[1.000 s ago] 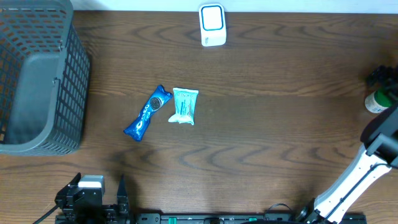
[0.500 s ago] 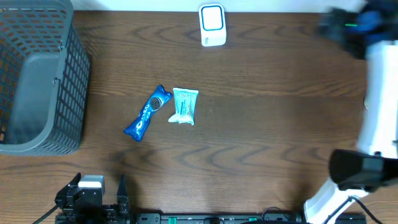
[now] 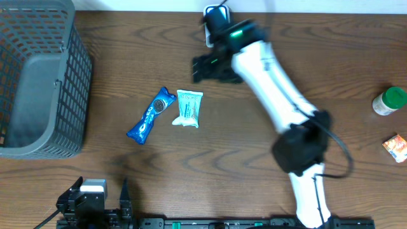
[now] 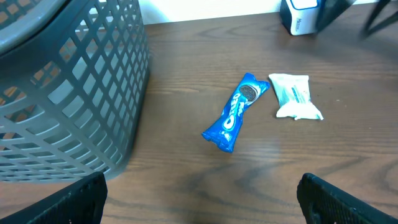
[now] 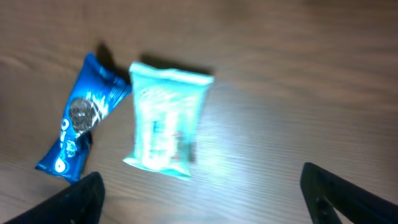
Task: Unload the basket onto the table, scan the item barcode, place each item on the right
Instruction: 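Swing the right gripper left toward the light-green wipes pack, then lower the right gripper onto the wipes pack and grasp it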
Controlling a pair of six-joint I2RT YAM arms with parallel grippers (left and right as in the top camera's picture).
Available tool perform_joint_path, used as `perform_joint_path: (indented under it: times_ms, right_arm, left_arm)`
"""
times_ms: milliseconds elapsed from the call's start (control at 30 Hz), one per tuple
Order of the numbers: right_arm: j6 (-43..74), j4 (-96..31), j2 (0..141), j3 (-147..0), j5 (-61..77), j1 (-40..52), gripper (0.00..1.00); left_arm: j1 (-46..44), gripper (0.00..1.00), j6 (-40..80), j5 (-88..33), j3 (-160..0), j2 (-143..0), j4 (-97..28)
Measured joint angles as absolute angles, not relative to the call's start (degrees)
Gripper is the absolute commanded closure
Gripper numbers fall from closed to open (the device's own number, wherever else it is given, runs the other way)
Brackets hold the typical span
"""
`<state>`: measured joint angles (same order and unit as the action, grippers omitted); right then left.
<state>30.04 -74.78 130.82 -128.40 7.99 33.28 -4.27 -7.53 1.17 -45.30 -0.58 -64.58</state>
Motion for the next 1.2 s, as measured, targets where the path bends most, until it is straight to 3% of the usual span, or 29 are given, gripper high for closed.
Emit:
perform_joint_path:
  times_ms: [133,400,633,833,967,1200]
  right_arm:
    - [35.3,-72.1,135.9,-127.7,7.9,37.8,0.17]
    - [42.6,-66.7,137.4,-127.5,-2.8,44.3,0.12]
    - [45.8,-65.8,139.9,-127.5,-15.6,50.3,0.18]
    - [47.8,-67.9,143.8,-127.5,-21.6,51.0,0.2]
    - [48.4,-67.8,143.9,-127.5,-24.9,50.7,0.27]
    - [48.4,-68.1,144.2,-127.5,-31.4,50.9,0.28]
  left_arm:
    - [-4.3,0.02,-7.5,1.2,-45.3,-0.6,-64.6]
    - [-4.3,0.02,-7.5,1.2,-45.3,-0.6,-64.6]
    - [-4.3,0.02,-7.5,1.2,-45.3,-0.6,-64.6]
    - [-4.3,0.02,-7.5,1.2,-45.3,-0.6,-64.6]
    - [-4.3,0.02,-7.5,1.2,-45.3,-0.6,-64.6]
    - [-4.3,0.02,-7.5,1.2,-45.3,-0.6,-64.6]
